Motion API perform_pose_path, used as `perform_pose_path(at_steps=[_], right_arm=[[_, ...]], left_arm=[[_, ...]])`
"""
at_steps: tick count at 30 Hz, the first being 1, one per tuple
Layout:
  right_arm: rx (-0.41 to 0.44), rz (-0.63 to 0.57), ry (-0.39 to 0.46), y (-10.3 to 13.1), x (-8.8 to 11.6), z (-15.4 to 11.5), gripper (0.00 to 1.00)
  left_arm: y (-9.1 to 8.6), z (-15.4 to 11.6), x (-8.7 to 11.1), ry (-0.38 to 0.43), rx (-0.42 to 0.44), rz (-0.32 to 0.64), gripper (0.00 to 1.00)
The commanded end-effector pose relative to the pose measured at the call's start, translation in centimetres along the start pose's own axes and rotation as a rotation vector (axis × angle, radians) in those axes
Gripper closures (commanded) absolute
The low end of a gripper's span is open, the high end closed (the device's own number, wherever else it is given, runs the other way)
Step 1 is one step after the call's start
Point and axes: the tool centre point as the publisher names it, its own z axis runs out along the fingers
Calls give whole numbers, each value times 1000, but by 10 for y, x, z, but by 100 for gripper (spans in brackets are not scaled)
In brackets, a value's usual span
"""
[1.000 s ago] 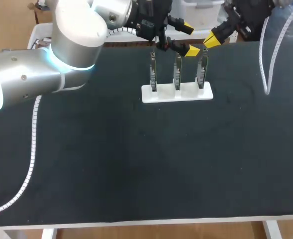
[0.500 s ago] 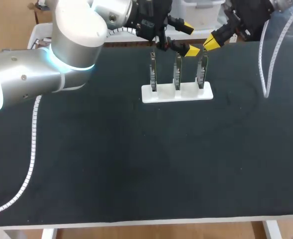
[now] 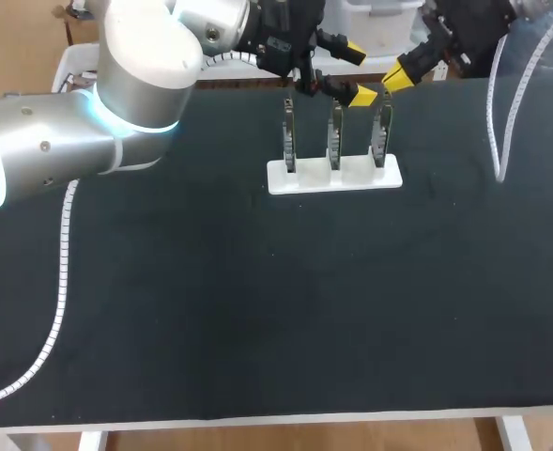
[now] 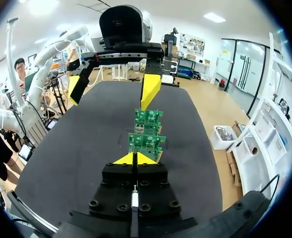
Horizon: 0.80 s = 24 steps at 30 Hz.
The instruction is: Pick up the optical module with the left hand, and insert it into the network port with the right hand.
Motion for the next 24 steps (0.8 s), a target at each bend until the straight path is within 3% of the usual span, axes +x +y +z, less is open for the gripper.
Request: perform_pose_path(at_steps=[1,24], right_arm=[[-260,6,-5,-9,3,2,100],[-276,39,-23,-7,17,9,100]], left_arm=[[-1,0,-1,4,-2,-1,0],[-1,0,-1,4,-2,-1,0]])
